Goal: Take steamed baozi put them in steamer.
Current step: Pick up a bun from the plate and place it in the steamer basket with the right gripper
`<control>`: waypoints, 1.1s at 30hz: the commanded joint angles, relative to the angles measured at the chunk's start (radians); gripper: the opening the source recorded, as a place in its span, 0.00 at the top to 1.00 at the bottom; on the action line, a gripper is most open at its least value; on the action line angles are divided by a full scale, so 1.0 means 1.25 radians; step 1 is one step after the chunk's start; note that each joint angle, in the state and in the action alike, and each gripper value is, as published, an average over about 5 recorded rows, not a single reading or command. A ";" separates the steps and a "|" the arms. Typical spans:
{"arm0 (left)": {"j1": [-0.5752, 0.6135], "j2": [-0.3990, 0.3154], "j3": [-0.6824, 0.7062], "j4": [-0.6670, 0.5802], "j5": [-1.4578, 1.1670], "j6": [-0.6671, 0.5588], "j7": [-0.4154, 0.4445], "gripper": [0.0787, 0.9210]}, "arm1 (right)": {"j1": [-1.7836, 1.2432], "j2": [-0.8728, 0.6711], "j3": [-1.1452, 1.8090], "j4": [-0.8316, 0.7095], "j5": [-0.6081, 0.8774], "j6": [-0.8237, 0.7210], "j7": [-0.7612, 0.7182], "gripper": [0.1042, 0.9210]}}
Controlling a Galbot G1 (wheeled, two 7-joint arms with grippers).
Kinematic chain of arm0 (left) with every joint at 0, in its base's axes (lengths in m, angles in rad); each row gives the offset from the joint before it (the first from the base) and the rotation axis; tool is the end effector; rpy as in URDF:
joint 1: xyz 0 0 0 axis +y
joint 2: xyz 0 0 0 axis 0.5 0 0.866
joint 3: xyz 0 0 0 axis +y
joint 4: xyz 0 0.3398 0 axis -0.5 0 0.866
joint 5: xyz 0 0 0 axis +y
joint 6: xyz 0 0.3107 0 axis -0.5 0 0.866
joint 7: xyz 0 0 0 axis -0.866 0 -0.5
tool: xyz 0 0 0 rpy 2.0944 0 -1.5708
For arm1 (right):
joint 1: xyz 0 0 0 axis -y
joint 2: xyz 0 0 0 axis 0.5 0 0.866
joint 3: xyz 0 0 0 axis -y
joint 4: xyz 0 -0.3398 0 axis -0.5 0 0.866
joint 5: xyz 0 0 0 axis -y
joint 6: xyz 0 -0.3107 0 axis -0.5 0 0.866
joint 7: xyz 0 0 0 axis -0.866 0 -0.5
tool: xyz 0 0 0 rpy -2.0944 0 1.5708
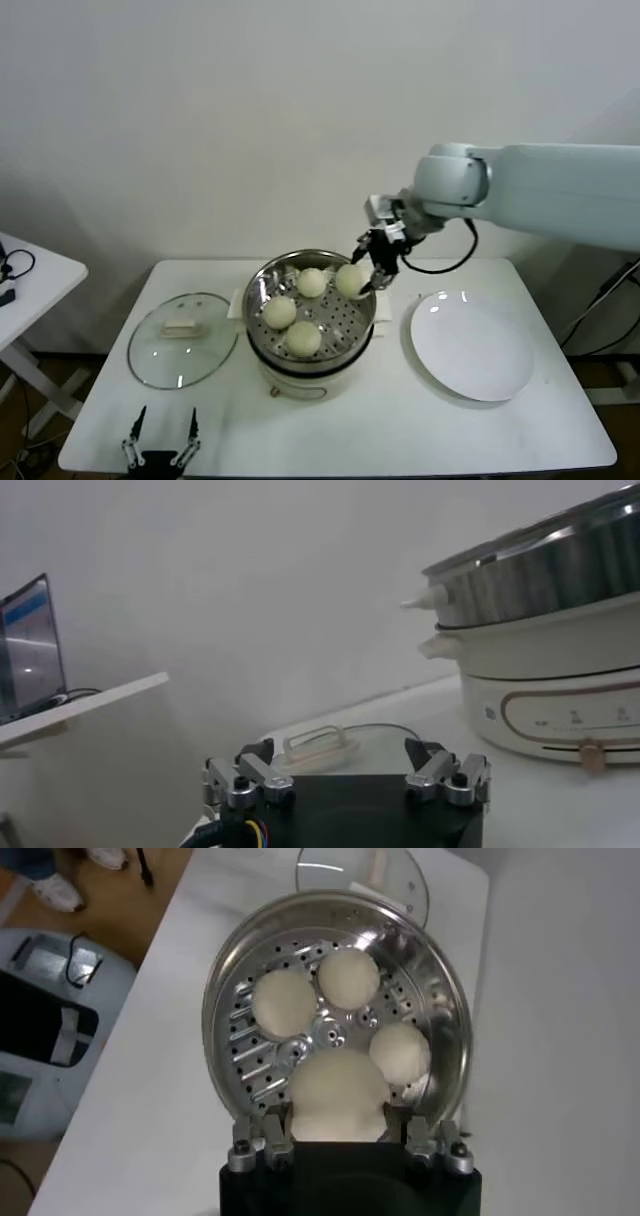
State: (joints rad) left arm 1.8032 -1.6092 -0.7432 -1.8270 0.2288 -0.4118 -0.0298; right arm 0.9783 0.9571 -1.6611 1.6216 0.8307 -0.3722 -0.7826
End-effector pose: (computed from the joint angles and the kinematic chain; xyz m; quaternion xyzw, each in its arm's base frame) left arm 0.0327 0.0554 -0.3929 0.0593 -0.9839 -0.1594 0.0557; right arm 0.4477 0.0208 0.0199 0.5682 -0.5589 0.5343 0.2816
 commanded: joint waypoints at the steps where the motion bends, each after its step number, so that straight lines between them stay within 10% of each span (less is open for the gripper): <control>1: 0.000 -0.039 -0.001 0.002 -0.001 0.001 0.001 0.12 | -0.170 0.081 0.062 -0.049 -0.046 -0.075 0.080 0.36; 33: -0.026 -0.039 -0.009 0.025 -0.011 0.007 0.004 0.12 | -0.268 0.111 0.097 -0.157 -0.103 -0.050 0.064 0.26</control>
State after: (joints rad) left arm 1.7727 -1.6092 -0.7542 -1.7955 0.2171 -0.4048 -0.0264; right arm 0.6515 1.0806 -1.5470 1.4499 0.6721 -0.4449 -0.6865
